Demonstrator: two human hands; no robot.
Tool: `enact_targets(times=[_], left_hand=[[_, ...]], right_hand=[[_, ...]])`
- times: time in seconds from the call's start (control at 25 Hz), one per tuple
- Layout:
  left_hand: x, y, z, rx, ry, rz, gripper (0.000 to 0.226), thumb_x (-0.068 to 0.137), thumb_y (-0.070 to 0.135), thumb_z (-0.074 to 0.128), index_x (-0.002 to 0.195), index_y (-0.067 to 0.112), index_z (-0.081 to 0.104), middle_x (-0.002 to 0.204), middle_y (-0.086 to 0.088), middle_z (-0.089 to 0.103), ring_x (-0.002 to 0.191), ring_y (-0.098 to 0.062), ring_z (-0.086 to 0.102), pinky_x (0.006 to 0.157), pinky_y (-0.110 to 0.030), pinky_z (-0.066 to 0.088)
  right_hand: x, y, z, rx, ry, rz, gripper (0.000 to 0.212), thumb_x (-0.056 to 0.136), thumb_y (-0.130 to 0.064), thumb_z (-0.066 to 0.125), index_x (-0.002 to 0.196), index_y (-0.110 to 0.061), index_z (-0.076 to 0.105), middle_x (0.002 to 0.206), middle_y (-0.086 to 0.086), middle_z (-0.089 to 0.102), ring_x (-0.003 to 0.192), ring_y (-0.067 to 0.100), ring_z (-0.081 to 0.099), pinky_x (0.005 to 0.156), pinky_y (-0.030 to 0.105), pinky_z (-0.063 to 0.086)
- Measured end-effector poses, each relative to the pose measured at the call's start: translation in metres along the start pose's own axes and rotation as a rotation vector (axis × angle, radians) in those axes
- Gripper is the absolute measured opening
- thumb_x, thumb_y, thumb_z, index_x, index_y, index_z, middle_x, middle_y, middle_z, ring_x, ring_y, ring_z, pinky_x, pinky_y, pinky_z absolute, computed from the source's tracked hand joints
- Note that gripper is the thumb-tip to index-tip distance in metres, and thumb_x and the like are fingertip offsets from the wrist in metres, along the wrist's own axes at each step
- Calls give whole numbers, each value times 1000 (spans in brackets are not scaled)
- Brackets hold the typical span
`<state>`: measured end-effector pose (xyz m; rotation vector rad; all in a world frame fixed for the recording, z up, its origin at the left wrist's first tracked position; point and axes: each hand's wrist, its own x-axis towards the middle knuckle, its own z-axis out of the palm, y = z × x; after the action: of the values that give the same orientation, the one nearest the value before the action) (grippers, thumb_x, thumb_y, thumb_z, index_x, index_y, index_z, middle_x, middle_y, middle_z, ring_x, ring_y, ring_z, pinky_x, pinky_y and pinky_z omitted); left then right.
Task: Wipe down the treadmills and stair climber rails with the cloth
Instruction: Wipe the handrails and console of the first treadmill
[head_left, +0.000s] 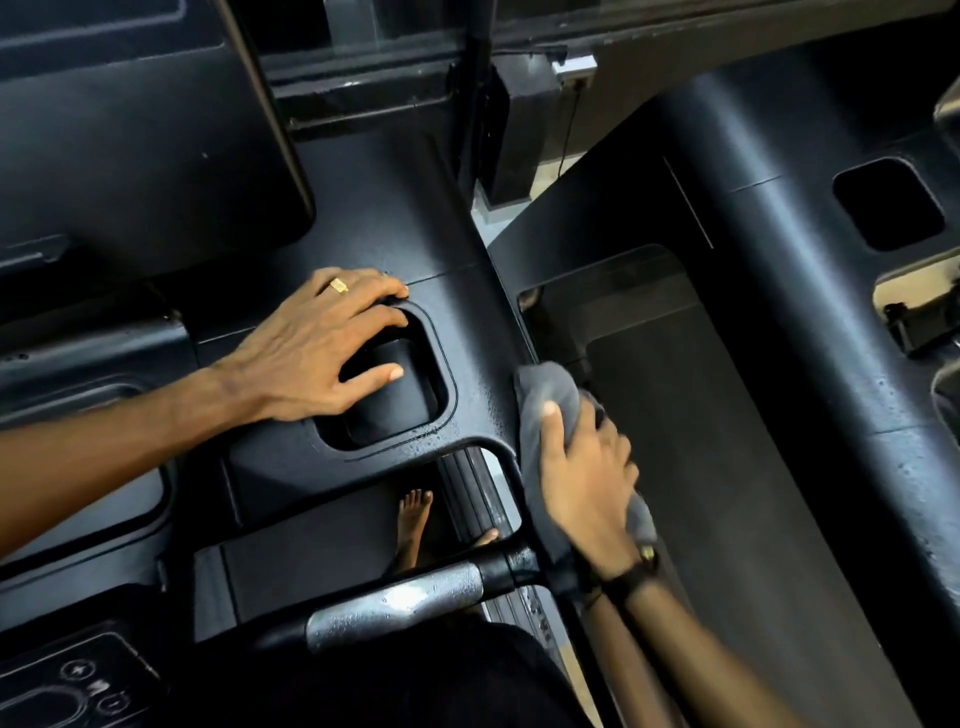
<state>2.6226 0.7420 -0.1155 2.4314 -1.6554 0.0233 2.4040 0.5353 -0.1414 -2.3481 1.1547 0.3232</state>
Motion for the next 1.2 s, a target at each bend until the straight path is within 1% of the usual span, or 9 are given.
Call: enact_targets(times=[0.16, 0.4, 0.56, 0.72, 0.8, 0.92, 1.0, 1.08, 1.2], left_hand=[[0, 2, -2, -9, -15, -7, 52, 91, 52, 49, 121, 11, 62, 141, -8, 51, 132, -28, 46, 110, -45, 33], [-2, 3, -3, -4, -6, -6, 55, 92, 54, 47, 123, 11, 62, 142, -8, 51, 134, -27, 45, 111, -43, 33], [-4, 2, -2, -5, -13, 2, 58, 92, 56, 46, 125, 11, 61, 143, -8, 51, 134, -27, 45, 112, -43, 32], [-5, 3, -1, 9, -12, 9, 58, 92, 57, 46, 125, 11, 61, 143, -9, 50, 135, -27, 45, 113, -43, 32], [-6, 3, -2, 0, -4, 18, 58, 91, 57, 46, 124, 11, 61, 143, -9, 50, 134, -28, 45, 113, -43, 32], [-6, 3, -2, 7, -4, 20, 58, 92, 56, 46, 125, 11, 61, 143, -10, 50, 135, -28, 45, 113, -43, 32], [-7, 3, -1, 19, 15, 4, 58, 92, 55, 47, 125, 11, 61, 142, -9, 51, 134, -27, 45, 113, -42, 32], [-4, 3, 0, 9, 8, 6, 57, 91, 55, 49, 126, 11, 60, 141, -8, 51, 134, -26, 45, 112, -41, 33], [-2, 2, 1, 11, 29, 6, 56, 91, 55, 51, 125, 11, 59, 140, -8, 51, 133, -26, 45, 110, -42, 34]], right_hand=[[76, -22, -13, 462, -193, 34, 61, 100, -61, 34, 147, -22, 45, 148, 9, 51, 138, 35, 43, 112, 45, 32], [53, -22, -25, 509, -49, -102, 45, 87, -71, 50, 100, -29, 61, 95, -6, 67, 100, 25, 64, 87, 46, 52], [19, -16, -43, 408, -50, -219, 65, 66, -90, 49, 109, -42, 57, 114, -6, 61, 109, 19, 58, 93, 42, 50], [3, -12, -16, 61, 26, -282, 82, 70, -96, 31, 136, -48, 35, 133, 5, 48, 119, 31, 45, 100, 53, 40], [22, -6, -18, 269, -127, -150, 67, 85, -82, 38, 139, -42, 41, 136, 6, 53, 126, 32, 47, 108, 51, 37], [22, 31, -23, 590, -270, 78, 45, 97, -64, 40, 118, -31, 62, 126, -1, 63, 128, 27, 54, 107, 38, 38], [-10, 44, -21, 421, -203, 109, 70, 88, -82, 31, 129, -32, 58, 137, 2, 59, 130, 29, 51, 110, 45, 37], [-38, 31, -9, 48, -65, 17, 101, 77, -96, 14, 151, -30, 34, 154, 11, 41, 137, 36, 42, 113, 57, 32], [-33, -42, 9, -146, 132, -160, 98, 82, -91, 14, 151, -23, 28, 151, 24, 35, 134, 42, 39, 105, 63, 32]])
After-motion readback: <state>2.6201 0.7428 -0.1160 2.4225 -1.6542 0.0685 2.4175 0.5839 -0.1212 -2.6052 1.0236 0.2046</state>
